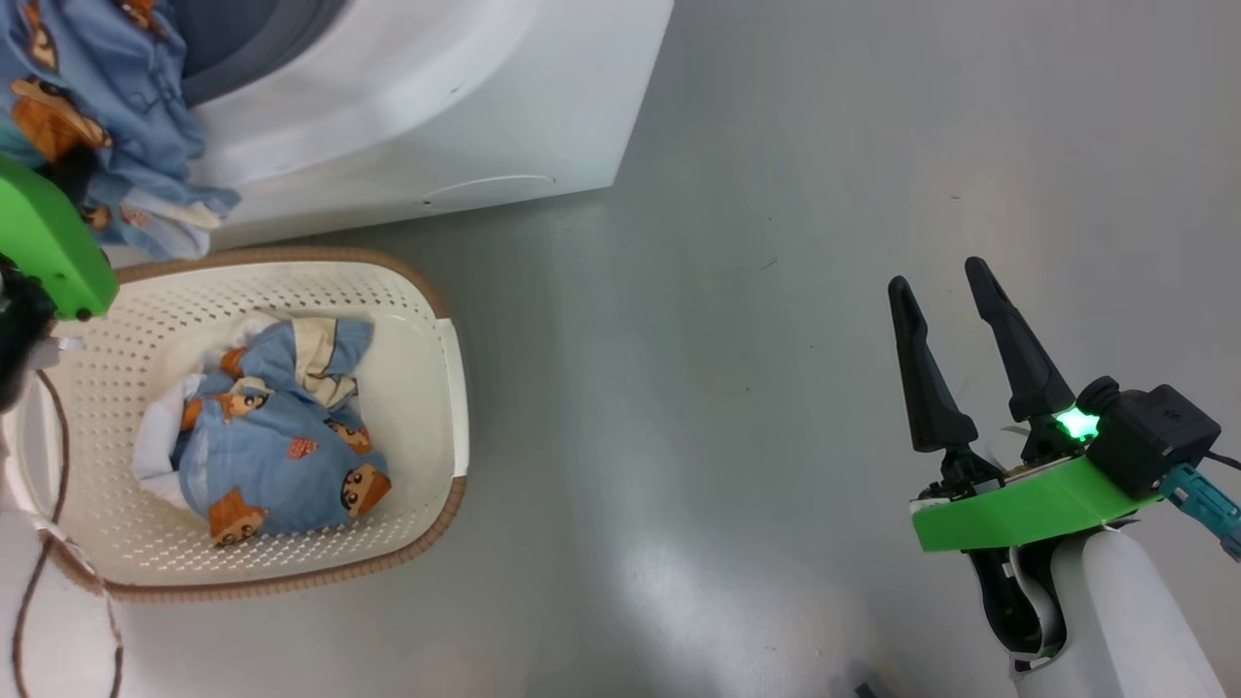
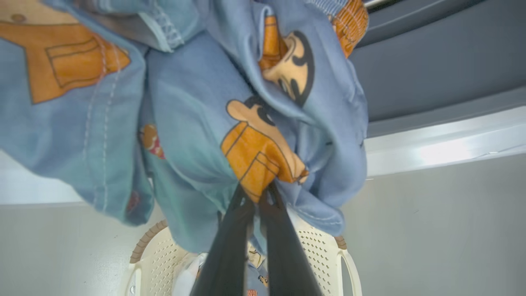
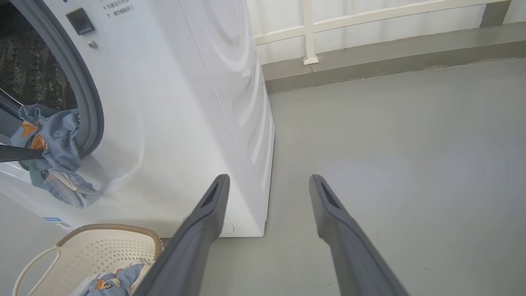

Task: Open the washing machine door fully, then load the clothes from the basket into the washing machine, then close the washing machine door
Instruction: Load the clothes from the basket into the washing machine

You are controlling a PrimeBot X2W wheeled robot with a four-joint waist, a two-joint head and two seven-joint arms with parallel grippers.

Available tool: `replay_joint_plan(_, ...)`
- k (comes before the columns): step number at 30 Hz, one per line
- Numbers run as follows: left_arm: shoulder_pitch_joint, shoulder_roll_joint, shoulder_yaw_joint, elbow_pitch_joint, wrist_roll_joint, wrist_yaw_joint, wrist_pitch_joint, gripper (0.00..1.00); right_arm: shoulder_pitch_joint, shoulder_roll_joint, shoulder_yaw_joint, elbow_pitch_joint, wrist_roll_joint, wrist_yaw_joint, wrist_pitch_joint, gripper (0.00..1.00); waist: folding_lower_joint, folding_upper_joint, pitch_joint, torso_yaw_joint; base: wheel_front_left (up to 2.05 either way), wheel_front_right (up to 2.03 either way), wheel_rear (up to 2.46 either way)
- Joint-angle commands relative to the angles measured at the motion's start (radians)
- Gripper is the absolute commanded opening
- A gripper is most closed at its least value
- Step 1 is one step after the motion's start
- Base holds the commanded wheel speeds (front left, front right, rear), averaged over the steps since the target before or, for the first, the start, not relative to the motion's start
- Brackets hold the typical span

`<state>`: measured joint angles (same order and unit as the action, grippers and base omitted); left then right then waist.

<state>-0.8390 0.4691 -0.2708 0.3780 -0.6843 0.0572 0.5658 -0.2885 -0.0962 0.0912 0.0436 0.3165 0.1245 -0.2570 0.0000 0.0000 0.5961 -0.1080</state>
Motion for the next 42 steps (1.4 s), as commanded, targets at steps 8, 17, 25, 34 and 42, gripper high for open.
replay_joint_plan(8,0.010,0.090,0.072,-0.192,-0.016,0.050,0.031,0.00,0.010,-0.002,0.028,-0.032,-0.003,0.006,-0.005,1.00,0.0000,0.0000,0.003,0.009,0.00,0.00,0.00)
replay_joint_plan(17,-0.081,0.103,0.075,-0.173,0.069,0.104,-0.044,0.00,0.007,0.001,0.041,-0.034,0.006,0.006,-0.005,1.00,0.0000,0.0000,0.020,-0.022,0.00,0.00,0.00)
replay_joint_plan(25,-0.187,0.104,0.053,-0.080,0.156,0.143,-0.122,0.00,-0.006,0.005,0.059,-0.036,0.016,0.006,-0.005,1.00,0.0000,0.0000,0.050,-0.056,0.00,0.00,0.00)
replay_joint_plan(34,-0.358,0.109,0.037,0.055,0.253,0.185,-0.242,0.00,-0.038,0.012,0.097,-0.035,0.031,0.006,-0.005,1.00,0.0000,0.0000,0.109,-0.110,0.00,0.00,0.00)
replay_joint_plan(42,-0.484,0.101,0.060,0.133,0.272,0.182,-0.424,0.00,-0.077,0.020,0.122,-0.033,0.046,0.006,-0.005,1.00,0.0000,0.0000,0.156,-0.148,0.00,0.00,0.00)
